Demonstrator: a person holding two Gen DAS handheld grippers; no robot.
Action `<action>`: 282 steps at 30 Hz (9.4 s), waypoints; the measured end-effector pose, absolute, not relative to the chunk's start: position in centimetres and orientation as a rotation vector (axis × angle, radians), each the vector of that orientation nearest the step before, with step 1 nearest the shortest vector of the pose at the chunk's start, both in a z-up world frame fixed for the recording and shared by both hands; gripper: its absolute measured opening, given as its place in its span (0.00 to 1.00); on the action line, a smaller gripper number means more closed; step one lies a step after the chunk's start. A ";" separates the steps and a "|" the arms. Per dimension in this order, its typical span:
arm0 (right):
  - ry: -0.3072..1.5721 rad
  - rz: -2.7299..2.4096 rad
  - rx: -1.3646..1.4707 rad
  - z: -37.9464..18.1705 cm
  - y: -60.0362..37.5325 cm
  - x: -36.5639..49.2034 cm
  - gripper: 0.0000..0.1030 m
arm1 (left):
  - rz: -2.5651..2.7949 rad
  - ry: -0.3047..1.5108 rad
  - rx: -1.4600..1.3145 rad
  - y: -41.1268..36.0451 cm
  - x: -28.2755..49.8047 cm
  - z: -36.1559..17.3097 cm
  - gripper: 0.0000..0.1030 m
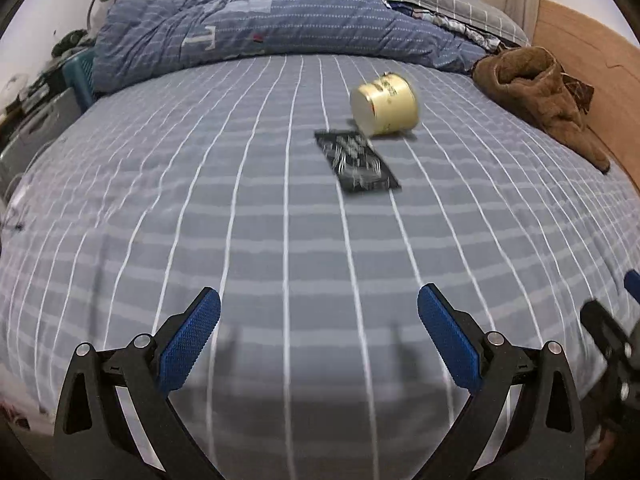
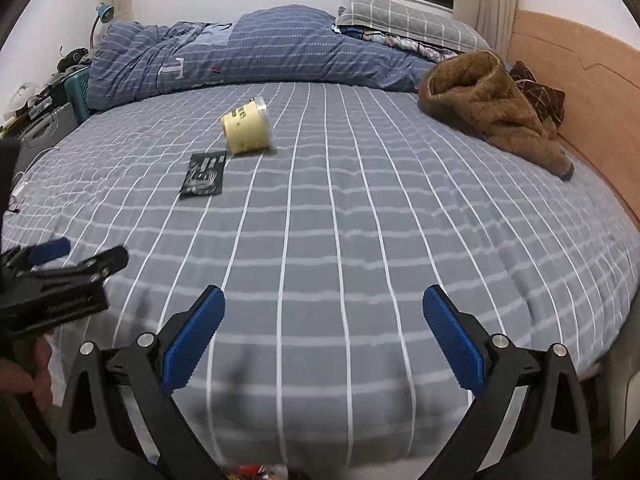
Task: Collect trash
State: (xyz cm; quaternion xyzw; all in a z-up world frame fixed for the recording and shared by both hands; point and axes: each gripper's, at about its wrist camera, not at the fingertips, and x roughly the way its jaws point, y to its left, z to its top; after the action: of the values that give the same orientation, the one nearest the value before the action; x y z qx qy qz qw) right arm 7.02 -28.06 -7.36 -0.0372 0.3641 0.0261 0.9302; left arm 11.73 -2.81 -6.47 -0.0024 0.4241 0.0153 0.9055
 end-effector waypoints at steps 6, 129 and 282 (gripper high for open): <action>0.750 0.046 -0.088 -8.1 -28.8 11.9 0.92 | 0.049 0.861 -0.010 -2.9 18.4 -6.6 0.94; 0.710 0.101 -0.045 -3.8 -23.8 -3.9 0.65 | -0.097 0.856 -0.035 -2.3 -0.5 -1.8 0.32; 0.713 0.072 -0.048 0.5 -25.7 -25.9 0.93 | -0.024 0.813 -0.046 -1.0 -24.6 2.2 0.94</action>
State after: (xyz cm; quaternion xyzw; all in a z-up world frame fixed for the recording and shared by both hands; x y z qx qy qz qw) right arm -25.87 -25.71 0.55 -0.0233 0.3489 0.0352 0.9362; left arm -24.58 -0.98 2.24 -0.0223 0.3952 -0.0114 0.9183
